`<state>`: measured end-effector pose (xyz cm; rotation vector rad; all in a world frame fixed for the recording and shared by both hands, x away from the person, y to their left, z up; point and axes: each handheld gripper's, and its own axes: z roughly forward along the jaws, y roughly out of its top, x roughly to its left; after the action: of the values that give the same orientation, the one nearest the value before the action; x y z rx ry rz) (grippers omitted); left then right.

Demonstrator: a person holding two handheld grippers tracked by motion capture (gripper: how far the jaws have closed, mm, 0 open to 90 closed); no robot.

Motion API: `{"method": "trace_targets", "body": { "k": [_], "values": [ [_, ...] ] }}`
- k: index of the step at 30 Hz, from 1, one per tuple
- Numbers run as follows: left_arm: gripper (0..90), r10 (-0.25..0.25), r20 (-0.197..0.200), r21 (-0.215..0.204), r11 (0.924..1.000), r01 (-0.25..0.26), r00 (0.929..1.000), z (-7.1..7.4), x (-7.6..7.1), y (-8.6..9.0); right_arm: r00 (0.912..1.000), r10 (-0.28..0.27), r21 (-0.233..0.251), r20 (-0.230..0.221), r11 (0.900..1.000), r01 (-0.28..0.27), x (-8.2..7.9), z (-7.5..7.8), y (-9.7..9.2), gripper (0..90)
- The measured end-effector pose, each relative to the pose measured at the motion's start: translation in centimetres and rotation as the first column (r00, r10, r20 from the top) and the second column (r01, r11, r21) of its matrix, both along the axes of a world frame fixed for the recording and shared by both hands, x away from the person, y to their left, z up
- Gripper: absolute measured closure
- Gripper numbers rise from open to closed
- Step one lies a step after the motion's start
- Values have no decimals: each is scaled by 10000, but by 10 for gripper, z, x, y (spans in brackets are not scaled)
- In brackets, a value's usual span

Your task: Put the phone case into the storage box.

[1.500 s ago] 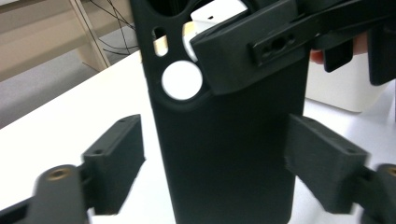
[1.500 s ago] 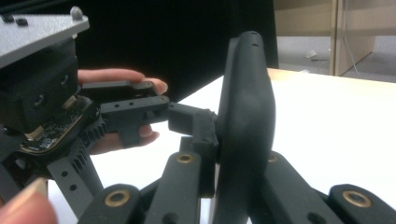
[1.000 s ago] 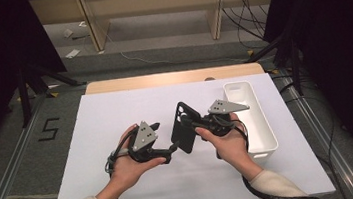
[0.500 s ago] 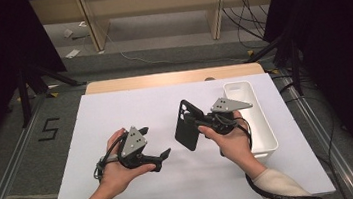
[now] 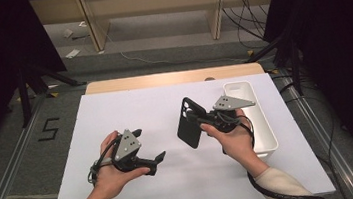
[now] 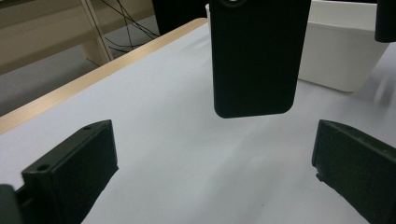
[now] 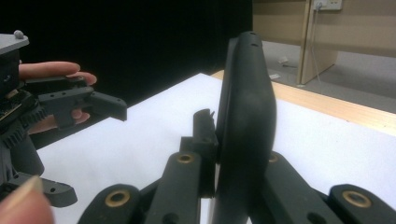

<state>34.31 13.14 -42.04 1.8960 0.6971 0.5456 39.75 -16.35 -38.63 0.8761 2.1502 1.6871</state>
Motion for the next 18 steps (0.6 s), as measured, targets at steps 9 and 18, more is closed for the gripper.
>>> {"method": "trace_targets", "body": {
  "k": [9, 18],
  "values": [
    [0, 220, -8, -27, 9998, -220, 9998, -1, -3, 9, 9999, -107, -7, 65, 9999, 107, 1, 2, -5, 858],
    [0, 296, -25, -180, 9994, -296, 9996, 0, -4, 14, 9997, -224, -5, 111, 9997, 225, 3, 5, -10, 858]
  ]
}}
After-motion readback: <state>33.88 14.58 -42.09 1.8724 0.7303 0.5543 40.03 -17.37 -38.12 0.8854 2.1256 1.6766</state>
